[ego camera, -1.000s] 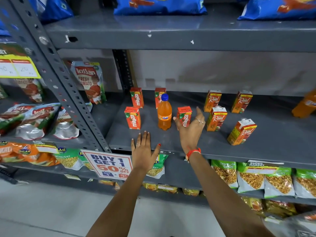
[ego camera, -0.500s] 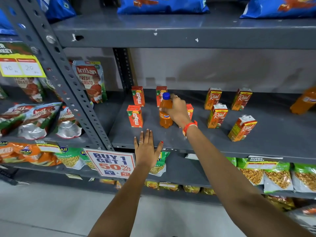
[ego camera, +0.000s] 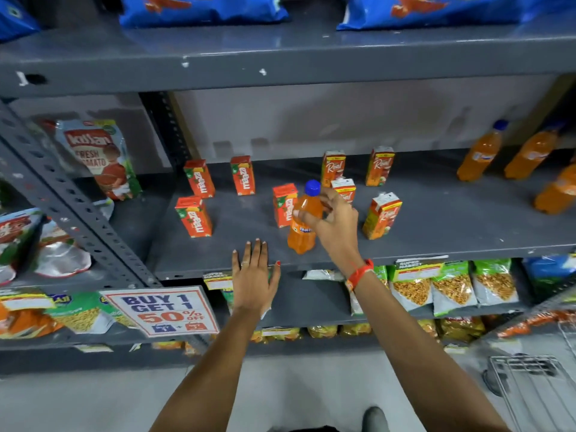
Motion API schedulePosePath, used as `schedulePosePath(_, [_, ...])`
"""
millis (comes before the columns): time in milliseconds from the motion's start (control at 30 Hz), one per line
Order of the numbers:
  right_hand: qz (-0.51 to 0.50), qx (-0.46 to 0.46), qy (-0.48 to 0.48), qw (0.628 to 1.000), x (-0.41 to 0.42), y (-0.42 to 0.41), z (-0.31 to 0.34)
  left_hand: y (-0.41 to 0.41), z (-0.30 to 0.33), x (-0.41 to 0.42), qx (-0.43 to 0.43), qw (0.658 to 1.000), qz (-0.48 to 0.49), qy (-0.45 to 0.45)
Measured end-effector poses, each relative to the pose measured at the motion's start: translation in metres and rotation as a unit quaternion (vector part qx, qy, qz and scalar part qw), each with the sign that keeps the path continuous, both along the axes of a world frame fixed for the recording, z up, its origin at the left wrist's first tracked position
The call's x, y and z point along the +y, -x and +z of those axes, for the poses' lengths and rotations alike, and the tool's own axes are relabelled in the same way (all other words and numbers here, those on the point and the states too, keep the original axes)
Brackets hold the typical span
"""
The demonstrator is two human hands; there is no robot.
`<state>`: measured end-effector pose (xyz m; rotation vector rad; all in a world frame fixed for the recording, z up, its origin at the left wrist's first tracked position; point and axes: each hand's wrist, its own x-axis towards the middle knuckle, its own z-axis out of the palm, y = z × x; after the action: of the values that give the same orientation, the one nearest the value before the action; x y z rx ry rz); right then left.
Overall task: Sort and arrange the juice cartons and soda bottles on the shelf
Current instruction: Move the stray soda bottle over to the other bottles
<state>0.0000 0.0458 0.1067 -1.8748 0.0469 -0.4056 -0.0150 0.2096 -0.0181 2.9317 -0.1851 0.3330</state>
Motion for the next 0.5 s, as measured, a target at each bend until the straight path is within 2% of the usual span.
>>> schedulePosePath(233, [-0.142,-0.003,-0.016,0.99,-0.09,0.028,-0.009,-0.002,0.006,-0.094,0.044,0.998,-0.033,0.009])
schedulePosePath(500, [-0.241,-0.004,-0.018,0.97,-0.204,0.026,-0.004,-0.01,0.016,-0.169,0.057,0.997,-0.057,-0.007])
